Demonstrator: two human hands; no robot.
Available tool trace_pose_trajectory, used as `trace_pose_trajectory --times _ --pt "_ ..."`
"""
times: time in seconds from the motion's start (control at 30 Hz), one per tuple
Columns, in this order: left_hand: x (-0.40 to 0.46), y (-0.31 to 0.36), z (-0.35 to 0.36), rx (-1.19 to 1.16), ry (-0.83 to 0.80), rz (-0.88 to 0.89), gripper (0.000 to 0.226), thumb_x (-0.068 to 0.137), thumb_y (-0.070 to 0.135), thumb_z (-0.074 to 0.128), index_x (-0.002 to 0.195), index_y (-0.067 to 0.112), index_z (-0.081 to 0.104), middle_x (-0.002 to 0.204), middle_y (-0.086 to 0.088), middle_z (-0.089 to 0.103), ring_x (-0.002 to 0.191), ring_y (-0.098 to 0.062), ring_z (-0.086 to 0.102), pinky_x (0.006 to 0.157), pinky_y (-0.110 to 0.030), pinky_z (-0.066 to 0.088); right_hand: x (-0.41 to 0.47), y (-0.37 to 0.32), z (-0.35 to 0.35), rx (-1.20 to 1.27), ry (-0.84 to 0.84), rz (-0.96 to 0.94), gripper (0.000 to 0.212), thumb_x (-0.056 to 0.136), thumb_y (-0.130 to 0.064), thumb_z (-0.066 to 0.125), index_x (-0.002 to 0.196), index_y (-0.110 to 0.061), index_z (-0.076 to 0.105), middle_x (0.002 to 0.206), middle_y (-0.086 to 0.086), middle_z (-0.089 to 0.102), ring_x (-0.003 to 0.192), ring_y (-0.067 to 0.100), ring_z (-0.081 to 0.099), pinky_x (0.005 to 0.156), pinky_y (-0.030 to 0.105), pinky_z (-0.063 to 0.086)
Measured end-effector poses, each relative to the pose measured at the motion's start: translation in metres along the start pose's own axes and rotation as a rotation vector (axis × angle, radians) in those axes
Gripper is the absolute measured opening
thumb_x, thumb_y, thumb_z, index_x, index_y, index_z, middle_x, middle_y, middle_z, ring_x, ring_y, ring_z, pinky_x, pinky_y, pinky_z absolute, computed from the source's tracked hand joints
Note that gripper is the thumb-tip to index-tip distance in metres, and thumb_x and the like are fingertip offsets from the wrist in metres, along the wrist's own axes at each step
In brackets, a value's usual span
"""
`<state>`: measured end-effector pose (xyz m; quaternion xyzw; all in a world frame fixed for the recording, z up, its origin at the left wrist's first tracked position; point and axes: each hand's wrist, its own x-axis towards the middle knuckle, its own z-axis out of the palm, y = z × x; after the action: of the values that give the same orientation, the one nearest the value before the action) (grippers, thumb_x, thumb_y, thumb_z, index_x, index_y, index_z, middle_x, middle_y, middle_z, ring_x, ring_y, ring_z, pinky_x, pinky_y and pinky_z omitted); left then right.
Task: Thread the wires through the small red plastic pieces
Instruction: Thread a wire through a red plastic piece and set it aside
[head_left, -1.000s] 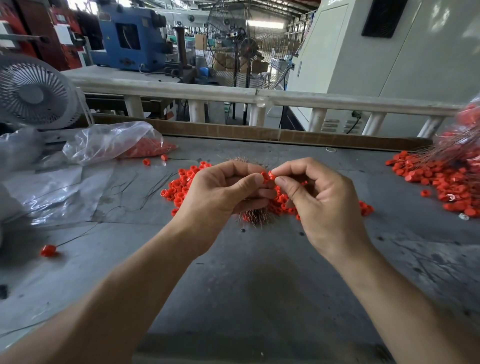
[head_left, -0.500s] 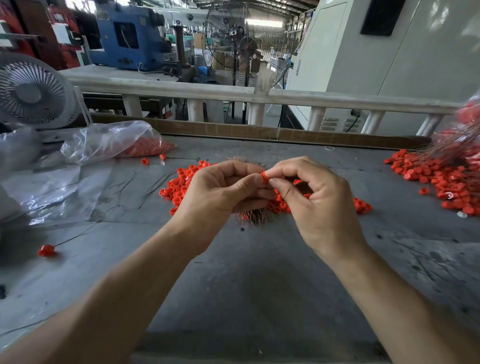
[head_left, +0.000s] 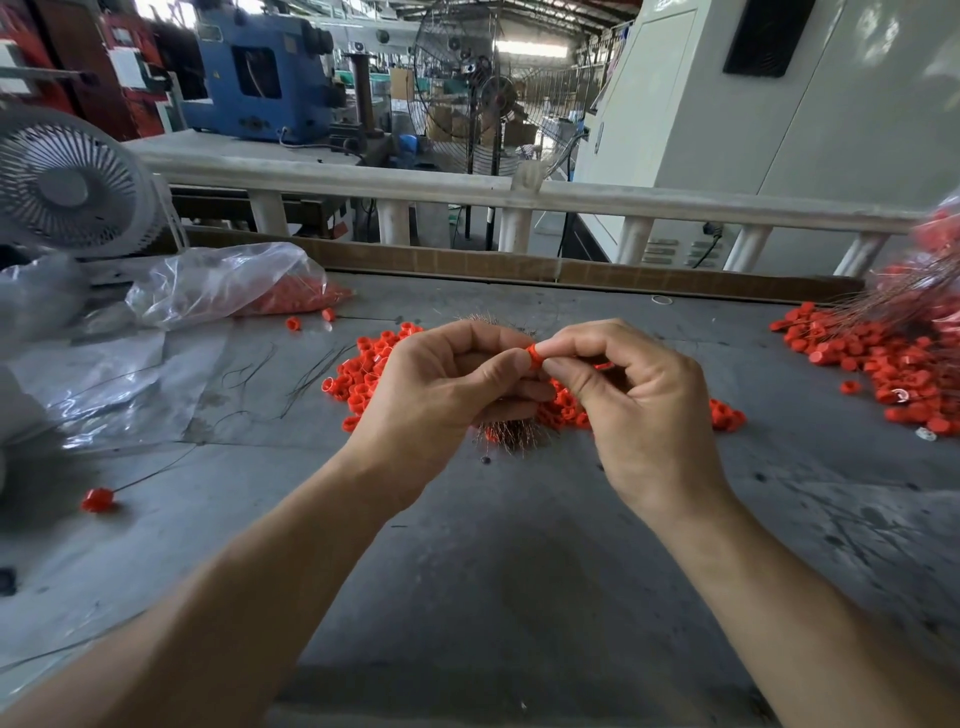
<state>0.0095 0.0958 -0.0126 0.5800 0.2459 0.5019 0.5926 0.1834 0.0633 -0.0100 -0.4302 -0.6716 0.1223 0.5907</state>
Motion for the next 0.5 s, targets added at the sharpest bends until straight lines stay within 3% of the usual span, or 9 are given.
trace_pose_trajectory --times 0.3,0.5 --pt "-0.0029 -0.0063 0.0069 0.172 0.077 0.172 0.012 0.094 0.002 0.067 0.105 0.004 0.070 0.090 -0.012 0.078 0.085 -0.024 0.077 0.074 -0.027 0.061 -0.0015 -0.0034 0.0010 -0.023 0.009 -0.022 0.014 0.089 -0.006 0.075 0.094 -0.019 0.076 0.094 -0.010 0.075 0.095 0.010 0.071 0.081 0.014 0.051" --pt "-0.0017 -0.0048 0.0081 0.118 0.111 0.128 0.009 0.093 0.005 0.068 0.101 0.007 0.071 0.086 -0.009 0.078 0.081 -0.019 0.077 0.071 -0.025 0.060 -0.0014 -0.0037 0.0015 -0.196 -0.006 -0.119 0.012 0.089 -0.009 0.076 0.100 -0.015 0.077 0.099 -0.007 0.072 0.098 0.010 0.068 0.085 0.018 0.050"
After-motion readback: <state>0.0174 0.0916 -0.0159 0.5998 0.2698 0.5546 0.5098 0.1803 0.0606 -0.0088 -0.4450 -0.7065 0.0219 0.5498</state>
